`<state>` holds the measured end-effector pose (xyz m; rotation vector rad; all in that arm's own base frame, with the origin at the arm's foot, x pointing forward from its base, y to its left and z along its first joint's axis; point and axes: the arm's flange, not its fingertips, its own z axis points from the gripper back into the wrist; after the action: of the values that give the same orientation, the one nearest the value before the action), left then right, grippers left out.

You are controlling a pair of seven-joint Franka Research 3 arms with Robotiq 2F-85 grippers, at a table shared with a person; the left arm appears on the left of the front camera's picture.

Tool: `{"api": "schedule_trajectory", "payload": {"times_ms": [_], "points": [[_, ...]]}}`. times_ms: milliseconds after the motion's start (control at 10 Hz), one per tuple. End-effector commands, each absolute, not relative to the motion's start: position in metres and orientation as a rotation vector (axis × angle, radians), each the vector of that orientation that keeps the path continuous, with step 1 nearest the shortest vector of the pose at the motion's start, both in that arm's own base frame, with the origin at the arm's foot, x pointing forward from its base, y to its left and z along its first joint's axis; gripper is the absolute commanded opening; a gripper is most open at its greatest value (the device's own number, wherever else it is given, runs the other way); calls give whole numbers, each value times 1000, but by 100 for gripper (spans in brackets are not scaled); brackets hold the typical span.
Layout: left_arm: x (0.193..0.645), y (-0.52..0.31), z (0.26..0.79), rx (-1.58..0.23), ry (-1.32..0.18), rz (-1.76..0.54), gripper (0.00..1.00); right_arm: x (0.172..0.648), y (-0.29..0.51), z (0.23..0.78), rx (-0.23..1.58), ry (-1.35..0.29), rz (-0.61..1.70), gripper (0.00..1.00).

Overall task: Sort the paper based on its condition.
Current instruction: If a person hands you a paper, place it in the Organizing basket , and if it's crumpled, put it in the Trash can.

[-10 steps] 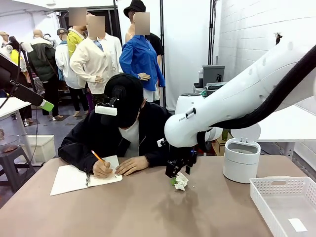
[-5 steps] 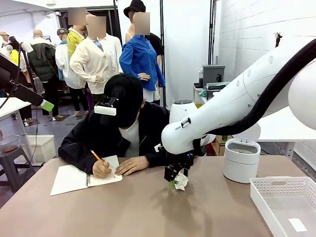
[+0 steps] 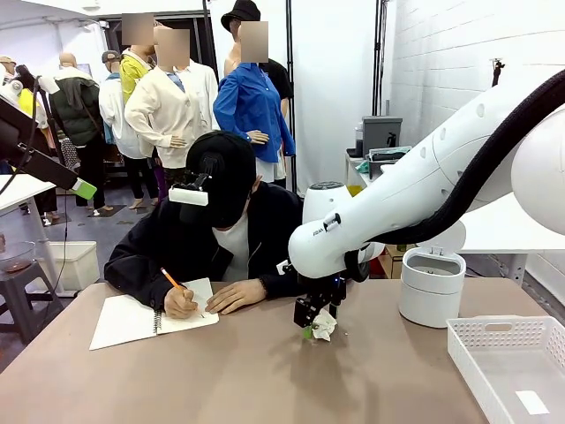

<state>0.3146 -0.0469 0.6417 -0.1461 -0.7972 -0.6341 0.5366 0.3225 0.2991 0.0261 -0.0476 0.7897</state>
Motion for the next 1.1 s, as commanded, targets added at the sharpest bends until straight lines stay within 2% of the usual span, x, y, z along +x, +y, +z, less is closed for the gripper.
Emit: {"api": "schedule_trajectory", "payload": {"times_ms": [0,100,300,500,800,1000], "points": [[316,-47,641,-153,-809,-631,100,537,322,300,25,-52,793,100],[316,-47,641,-153,-809,-631,100,537,322,300,25,-52,793,100],[316,-47,641,-153,-809,-631,100,536,322,300,25,-55,780,62],[316,-47,641,-153,-809,-631,100,535,321,300,25,-46,760,47],[316,-47,641,-153,-809,-631,100,524,309,344,-17,-55,580,47],[316,-47,641,-153,-809,-631,100,520,291,376,-25,-14,602,47]]}}
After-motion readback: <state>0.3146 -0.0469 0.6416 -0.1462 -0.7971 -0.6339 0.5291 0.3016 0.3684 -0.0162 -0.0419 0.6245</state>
